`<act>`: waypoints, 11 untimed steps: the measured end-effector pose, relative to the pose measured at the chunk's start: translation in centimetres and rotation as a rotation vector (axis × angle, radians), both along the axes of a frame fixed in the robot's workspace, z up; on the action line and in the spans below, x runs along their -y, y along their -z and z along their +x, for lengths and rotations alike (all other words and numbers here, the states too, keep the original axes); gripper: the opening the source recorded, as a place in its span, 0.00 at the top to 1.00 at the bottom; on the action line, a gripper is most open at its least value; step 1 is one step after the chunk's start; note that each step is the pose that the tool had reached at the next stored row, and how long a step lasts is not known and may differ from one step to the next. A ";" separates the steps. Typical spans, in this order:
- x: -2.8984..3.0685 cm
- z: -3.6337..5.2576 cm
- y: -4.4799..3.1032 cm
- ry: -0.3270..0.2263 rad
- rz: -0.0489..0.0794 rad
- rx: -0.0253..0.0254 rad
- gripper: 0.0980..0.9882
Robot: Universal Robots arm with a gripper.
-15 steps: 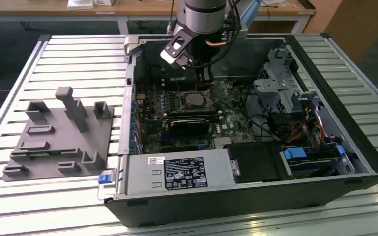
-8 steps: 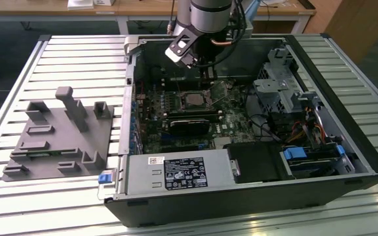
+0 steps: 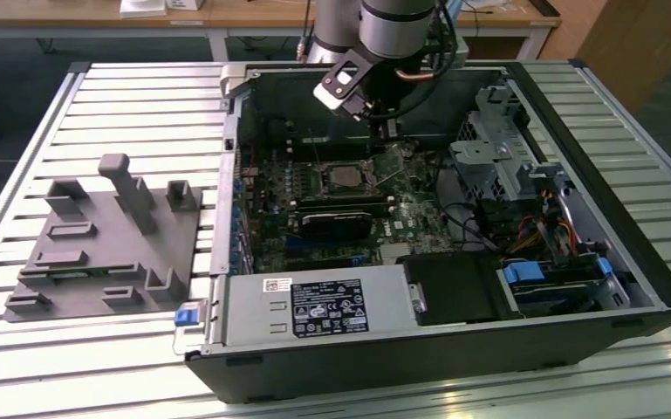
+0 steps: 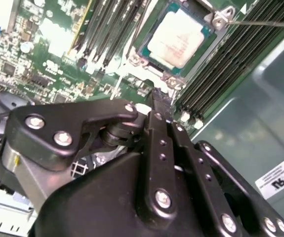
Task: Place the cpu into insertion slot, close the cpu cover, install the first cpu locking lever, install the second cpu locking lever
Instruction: 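Close the cpu cover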
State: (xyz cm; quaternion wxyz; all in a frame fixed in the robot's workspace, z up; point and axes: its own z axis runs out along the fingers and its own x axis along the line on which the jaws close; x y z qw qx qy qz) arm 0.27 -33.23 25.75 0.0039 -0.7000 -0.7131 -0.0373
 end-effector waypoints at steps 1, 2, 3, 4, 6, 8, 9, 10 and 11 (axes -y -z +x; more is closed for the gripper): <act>0.00 0.06 -0.16 0.000 0.000 -0.0002 0.99; 0.00 0.12 -0.27 0.000 0.000 -0.0002 0.99; 0.00 0.20 -0.30 0.000 0.001 -0.0002 0.99; 0.00 0.31 -0.30 0.000 0.001 -0.0002 0.99; 0.00 0.61 -0.30 0.000 0.000 -0.0010 0.99; 0.00 0.91 -0.30 0.000 0.000 -0.0025 0.99; 0.00 1.09 -0.30 0.000 0.000 -0.0032 0.99; 0.00 1.25 -0.30 0.000 0.000 -0.0038 0.99; 0.00 1.41 -0.29 0.000 0.000 -0.0043 0.99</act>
